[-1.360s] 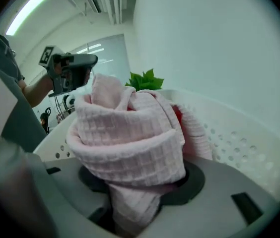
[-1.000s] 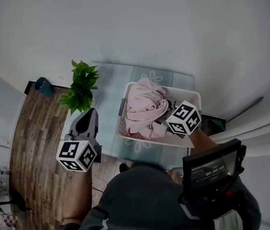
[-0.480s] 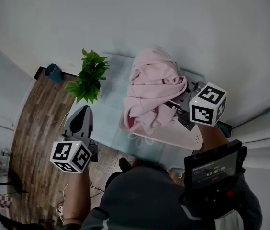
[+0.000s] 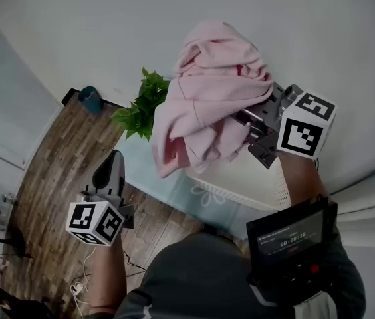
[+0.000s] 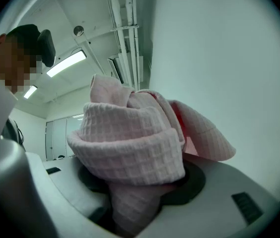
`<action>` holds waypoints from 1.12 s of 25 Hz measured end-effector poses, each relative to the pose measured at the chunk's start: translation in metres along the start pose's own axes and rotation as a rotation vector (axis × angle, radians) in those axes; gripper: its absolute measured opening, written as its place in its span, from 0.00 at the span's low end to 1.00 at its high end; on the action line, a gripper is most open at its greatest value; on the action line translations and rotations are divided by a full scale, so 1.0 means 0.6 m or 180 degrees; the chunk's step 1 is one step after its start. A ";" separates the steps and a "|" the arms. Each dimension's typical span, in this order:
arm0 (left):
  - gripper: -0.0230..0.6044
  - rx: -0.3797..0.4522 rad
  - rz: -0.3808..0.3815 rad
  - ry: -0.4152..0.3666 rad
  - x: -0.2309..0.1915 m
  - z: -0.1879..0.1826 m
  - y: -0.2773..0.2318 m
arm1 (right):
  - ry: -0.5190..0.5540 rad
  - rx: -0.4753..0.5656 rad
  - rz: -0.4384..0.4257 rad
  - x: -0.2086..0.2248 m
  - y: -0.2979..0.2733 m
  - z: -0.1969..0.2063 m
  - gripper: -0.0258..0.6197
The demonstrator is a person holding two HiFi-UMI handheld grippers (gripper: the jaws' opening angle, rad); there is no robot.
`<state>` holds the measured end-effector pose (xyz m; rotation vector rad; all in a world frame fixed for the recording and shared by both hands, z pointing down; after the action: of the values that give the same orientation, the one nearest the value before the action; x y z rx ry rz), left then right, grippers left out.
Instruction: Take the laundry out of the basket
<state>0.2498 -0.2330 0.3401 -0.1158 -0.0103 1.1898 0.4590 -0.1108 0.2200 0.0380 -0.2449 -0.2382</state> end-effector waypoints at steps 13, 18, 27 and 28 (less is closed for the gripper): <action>0.05 0.0335 -0.0957 0.0003 -0.168 -0.055 0.239 | -0.0070 -0.0042 -0.0918 -0.216 -0.231 0.001 0.43; 0.05 0.0433 -0.1307 0.0109 -0.299 -0.060 0.446 | -0.0035 -0.0161 -0.1235 -0.435 -0.380 0.039 0.44; 0.05 0.0440 -0.2034 0.0048 -0.327 -0.033 0.531 | -0.0138 -0.0254 -0.1855 -0.498 -0.466 0.121 0.44; 0.05 0.0445 -0.2113 0.0052 -0.341 -0.025 0.559 | -0.0161 -0.0269 -0.1909 -0.524 -0.483 0.138 0.44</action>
<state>-0.1360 -0.3010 0.3039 0.0047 0.0459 0.5238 0.0759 -0.3180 0.2071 0.0208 -0.2694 -0.8466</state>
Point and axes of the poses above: the fingertips, and each gripper's own axes: y backward along the fingers, x to its right, z out of its underside, the point moved 1 cm from there along y, backward along the fingers, and after that the axes turned 3 degrees about -y, right-handed, at the moved point
